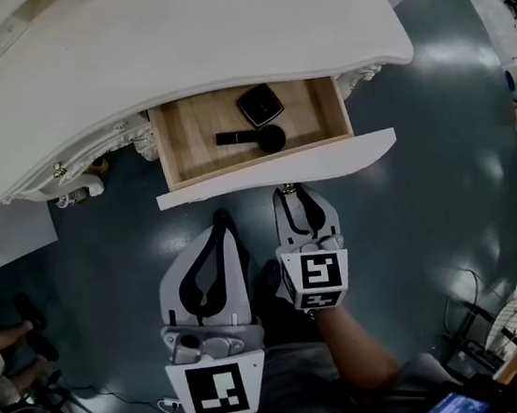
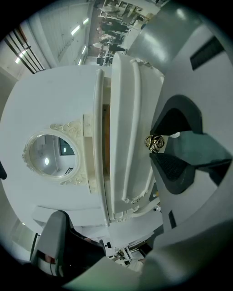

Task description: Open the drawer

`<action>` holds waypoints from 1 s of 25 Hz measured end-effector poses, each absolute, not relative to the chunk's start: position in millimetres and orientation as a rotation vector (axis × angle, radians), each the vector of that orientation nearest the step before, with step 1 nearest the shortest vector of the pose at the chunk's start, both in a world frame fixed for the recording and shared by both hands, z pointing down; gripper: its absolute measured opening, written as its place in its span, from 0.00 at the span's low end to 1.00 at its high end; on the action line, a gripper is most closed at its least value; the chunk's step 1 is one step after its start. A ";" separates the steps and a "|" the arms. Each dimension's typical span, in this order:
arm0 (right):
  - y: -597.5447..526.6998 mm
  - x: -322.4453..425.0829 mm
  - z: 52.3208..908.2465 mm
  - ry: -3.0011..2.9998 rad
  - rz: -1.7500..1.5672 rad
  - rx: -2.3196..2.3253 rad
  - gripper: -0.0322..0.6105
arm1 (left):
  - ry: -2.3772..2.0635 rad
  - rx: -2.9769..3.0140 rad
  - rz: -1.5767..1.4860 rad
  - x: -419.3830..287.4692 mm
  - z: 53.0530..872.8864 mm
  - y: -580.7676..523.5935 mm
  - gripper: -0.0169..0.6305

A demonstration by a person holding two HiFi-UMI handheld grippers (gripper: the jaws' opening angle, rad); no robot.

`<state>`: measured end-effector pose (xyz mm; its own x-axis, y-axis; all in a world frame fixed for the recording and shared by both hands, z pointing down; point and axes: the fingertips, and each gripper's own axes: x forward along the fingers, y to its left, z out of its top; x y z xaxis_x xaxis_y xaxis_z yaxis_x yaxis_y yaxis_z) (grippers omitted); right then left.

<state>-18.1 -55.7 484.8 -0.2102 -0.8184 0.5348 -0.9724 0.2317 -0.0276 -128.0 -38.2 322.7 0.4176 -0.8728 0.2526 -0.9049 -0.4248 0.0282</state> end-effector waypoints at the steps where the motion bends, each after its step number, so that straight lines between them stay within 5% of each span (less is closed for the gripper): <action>1: -53.9 -17.8 484.7 -2.104 0.509 1.644 0.24 | -1.590 2.505 0.301 -128.0 322.2 -36.4 0.05; 25: -11.6 -11.0 484.5 -2.122 0.511 1.627 0.24 | -1.617 2.519 0.295 -113.6 315.0 3.8 0.05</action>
